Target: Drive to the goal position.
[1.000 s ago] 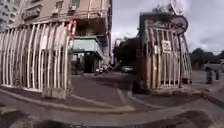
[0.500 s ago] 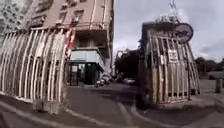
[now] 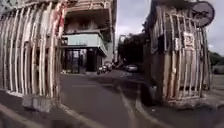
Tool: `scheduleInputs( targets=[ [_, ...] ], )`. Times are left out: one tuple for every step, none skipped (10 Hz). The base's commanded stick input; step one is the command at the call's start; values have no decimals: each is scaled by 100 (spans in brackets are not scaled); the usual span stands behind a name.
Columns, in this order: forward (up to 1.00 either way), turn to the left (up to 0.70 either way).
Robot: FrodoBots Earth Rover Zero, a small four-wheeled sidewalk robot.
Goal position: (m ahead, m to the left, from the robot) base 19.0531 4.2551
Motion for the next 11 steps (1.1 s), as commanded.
scheduleInputs(
  targets=[
    [70,0],
    [70,0],
    [70,0],
    [70,0],
    [70,0],
    [70,0],
    [70,0],
    [70,0],
    [70,0],
    [70,0],
    [70,0]
  ],
)
